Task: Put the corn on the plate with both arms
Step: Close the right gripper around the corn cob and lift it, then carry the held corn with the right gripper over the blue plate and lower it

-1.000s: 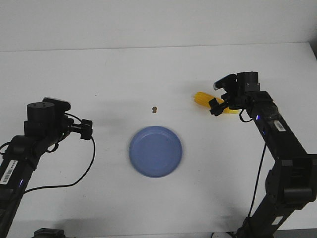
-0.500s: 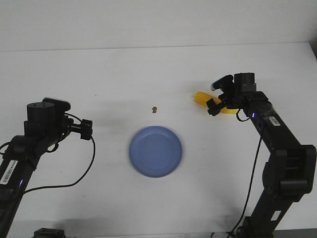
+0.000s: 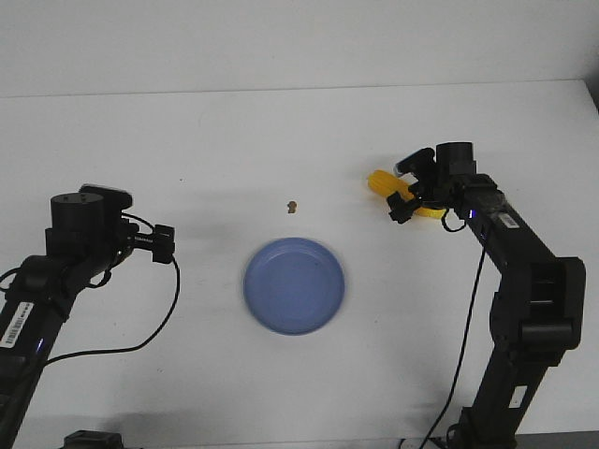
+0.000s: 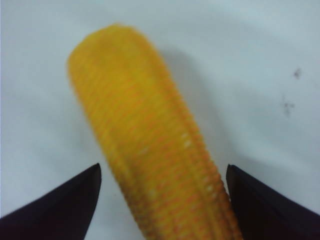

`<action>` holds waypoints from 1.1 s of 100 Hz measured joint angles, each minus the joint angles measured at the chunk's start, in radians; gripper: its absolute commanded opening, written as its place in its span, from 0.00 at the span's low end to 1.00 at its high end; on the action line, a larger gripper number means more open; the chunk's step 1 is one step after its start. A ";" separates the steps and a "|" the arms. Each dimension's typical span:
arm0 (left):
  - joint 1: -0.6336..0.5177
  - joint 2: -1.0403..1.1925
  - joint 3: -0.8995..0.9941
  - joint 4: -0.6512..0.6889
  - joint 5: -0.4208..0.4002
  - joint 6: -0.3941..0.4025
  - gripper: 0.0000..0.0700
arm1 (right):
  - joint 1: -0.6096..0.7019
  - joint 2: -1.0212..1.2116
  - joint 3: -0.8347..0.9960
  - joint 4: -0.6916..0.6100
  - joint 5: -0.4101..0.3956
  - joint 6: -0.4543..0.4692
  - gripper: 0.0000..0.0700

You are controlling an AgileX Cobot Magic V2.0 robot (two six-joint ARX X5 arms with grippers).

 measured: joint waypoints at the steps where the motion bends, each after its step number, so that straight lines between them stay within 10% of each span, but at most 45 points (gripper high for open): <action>1: 0.000 0.000 0.000 0.000 0.000 0.000 0.85 | 0.000 0.001 0.000 0.000 0.000 0.000 0.67; 17: 0.000 0.000 0.000 -0.001 0.000 0.000 0.85 | 0.000 0.001 0.000 -0.006 0.000 0.000 0.24; 110: 0.000 0.000 0.000 -0.025 0.000 0.000 0.85 | 0.204 -0.315 0.002 -0.389 -0.113 0.038 0.22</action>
